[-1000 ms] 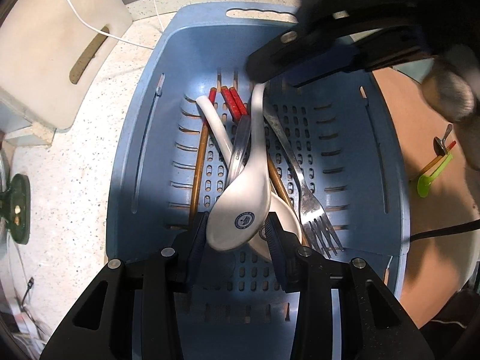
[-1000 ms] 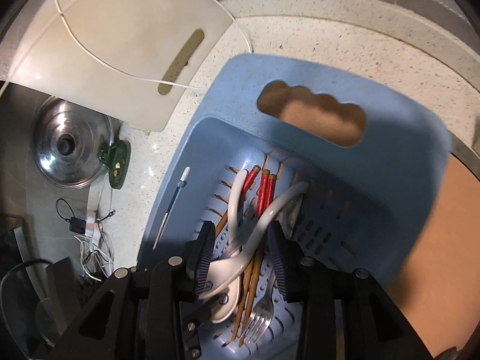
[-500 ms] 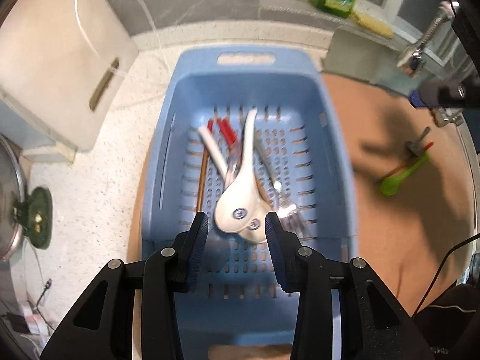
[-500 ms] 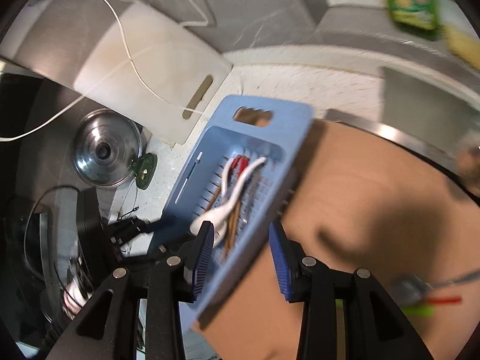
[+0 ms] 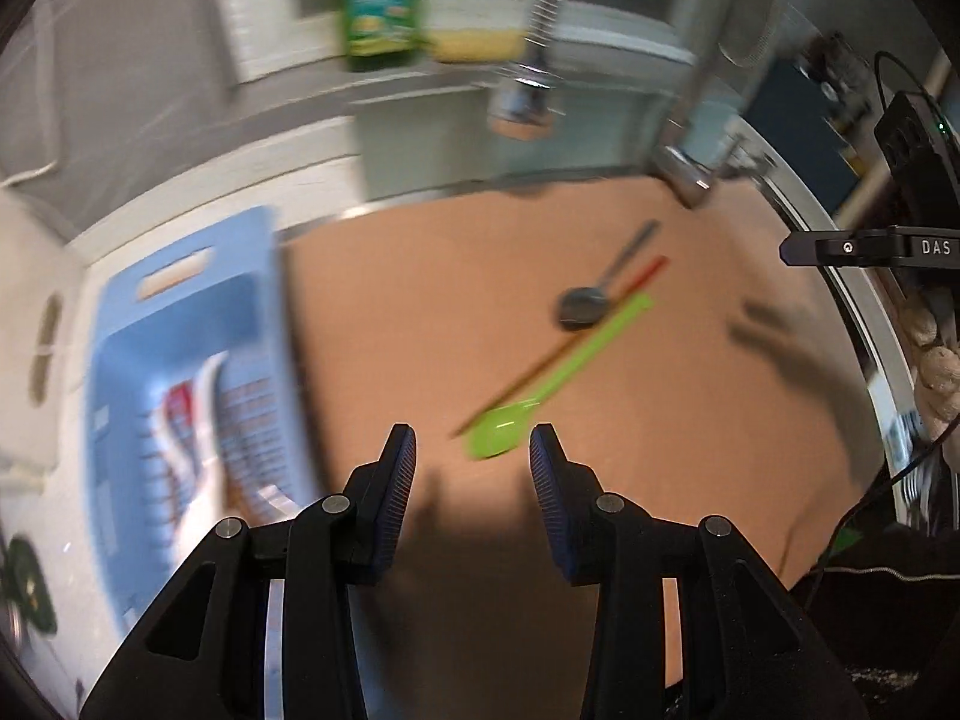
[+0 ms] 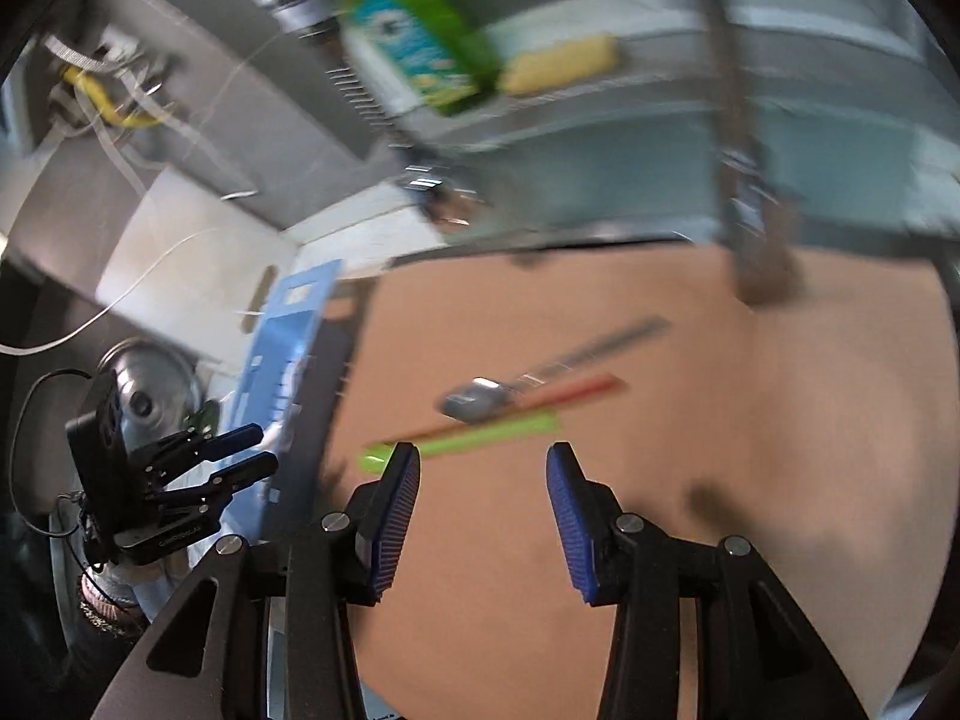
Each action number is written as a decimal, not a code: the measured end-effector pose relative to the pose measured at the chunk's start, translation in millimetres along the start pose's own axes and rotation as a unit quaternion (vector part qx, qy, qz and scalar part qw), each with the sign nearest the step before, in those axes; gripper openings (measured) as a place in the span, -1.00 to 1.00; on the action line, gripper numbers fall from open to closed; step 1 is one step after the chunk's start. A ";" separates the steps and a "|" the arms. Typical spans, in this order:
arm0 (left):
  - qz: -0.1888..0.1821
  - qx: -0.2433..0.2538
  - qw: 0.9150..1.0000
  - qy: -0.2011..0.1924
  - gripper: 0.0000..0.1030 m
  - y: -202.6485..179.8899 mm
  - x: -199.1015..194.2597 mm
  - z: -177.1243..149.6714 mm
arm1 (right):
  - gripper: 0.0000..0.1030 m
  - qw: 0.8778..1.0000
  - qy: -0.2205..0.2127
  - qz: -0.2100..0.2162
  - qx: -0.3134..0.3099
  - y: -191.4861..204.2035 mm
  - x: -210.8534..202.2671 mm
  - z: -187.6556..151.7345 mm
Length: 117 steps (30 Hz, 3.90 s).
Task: Organize utensils
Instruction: 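Move the left tool back over the mat to the green plastic spoon, then lower the left tool over the red-tipped chopstick lying beside the green spoon, then close the right tool on the green plastic spoon while the left tool aligns over the chopstick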
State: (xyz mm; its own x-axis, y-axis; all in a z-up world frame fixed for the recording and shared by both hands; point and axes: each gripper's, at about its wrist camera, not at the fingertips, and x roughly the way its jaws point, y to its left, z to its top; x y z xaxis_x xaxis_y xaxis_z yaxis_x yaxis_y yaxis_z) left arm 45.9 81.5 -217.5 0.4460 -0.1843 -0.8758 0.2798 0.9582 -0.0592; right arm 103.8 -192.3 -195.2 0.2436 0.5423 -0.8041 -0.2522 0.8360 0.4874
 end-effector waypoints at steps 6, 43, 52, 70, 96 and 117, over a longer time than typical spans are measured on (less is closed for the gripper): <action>-0.012 0.011 1.000 0.023 -0.26 -22.1 31.3 19.5 | -0.22 0.999 -0.014 -0.007 0.028 -36.0 -19.7 -20.1; -0.024 0.044 0.990 0.131 -0.76 -47.5 99.6 24.5 | -0.22 0.999 0.004 0.002 0.052 -61.5 -22.7 -52.2; -0.076 0.021 0.989 0.122 -0.76 -70.9 90.8 5.4 | -0.22 0.999 0.014 0.007 0.049 -58.3 -13.4 -52.6; -0.134 -0.003 0.986 0.099 -0.72 -118.1 81.3 -4.8 | -0.22 0.998 0.023 0.009 0.055 -64.4 -6.0 -54.8; -0.079 0.028 0.992 0.096 -0.12 -133.3 106.7 26.7 | -0.20 0.991 -0.056 -0.112 0.037 -40.2 -25.7 -58.3; -0.072 0.070 0.990 0.095 -0.16 -124.1 106.0 26.4 | -0.20 0.989 -0.049 -0.106 0.090 -51.5 -19.6 -65.5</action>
State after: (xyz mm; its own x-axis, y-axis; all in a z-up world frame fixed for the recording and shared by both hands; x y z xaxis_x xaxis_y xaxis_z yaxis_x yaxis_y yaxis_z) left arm 80.9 -62.7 -290.3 0.2276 -0.2600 -0.9384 0.4505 0.8825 -0.1353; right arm 50.6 -251.5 -226.9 0.3656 0.3516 -0.8618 -0.0176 0.9284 0.3712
